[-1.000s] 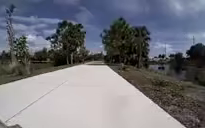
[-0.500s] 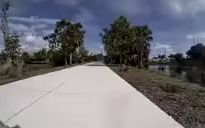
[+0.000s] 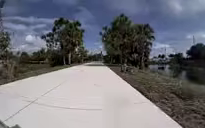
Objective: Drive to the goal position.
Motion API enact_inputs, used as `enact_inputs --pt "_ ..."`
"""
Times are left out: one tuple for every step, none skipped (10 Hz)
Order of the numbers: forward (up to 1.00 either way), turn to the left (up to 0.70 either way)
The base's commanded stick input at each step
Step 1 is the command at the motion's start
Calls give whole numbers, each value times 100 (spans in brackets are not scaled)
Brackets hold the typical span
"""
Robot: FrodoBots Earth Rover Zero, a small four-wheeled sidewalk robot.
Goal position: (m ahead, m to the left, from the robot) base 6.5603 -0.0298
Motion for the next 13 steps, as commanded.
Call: enact_inputs --pt "85 0" --pt "85 0" --pt "85 0" --pt "85 0" --pt "85 0" --pt "85 0" --pt "85 0" --pt "85 0" --pt "85 0" --pt "85 0" --pt "85 0" --pt "85 0" --pt "85 0"
